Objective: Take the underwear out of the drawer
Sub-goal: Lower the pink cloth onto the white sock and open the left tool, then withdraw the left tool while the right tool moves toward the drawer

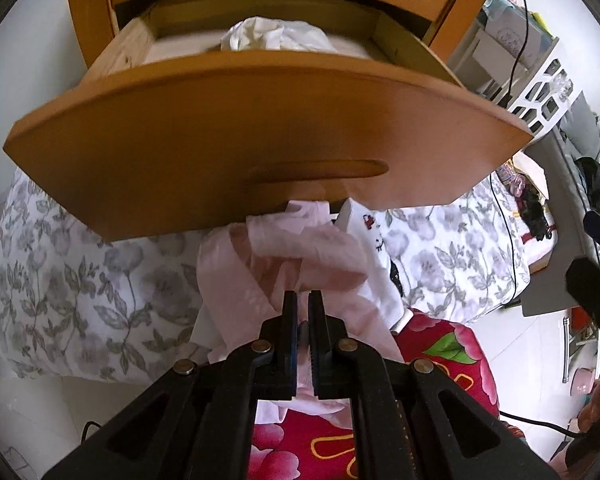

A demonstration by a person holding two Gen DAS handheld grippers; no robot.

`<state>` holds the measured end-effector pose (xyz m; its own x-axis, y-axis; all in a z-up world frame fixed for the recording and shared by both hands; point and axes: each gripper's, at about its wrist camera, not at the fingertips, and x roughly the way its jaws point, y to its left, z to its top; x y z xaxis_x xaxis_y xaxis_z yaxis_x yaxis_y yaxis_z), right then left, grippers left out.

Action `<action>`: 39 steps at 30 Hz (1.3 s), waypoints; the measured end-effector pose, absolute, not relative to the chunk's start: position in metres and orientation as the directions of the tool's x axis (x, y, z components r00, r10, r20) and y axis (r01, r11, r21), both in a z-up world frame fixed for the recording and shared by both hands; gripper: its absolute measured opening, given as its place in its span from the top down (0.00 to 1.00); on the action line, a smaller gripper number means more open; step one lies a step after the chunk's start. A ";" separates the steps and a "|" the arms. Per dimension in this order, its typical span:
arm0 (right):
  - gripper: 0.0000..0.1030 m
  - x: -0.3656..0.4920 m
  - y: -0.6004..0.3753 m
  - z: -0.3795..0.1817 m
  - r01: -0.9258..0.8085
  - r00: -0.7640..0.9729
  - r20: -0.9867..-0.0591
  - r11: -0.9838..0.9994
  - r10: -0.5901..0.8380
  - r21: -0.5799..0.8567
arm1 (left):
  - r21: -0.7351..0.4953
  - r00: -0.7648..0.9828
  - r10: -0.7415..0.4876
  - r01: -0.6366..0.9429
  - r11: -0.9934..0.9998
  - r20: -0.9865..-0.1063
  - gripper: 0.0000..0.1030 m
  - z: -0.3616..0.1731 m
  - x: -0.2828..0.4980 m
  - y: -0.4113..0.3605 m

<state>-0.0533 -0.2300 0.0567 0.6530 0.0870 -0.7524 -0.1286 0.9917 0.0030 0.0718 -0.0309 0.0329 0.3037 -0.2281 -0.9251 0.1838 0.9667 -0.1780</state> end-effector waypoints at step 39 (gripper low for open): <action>0.00 -0.060 -0.222 0.073 -0.126 0.700 -0.712 0.991 0.060 -0.040 | -0.085 0.493 -0.130 0.113 0.990 -0.860 0.19 0.081 0.065 -0.010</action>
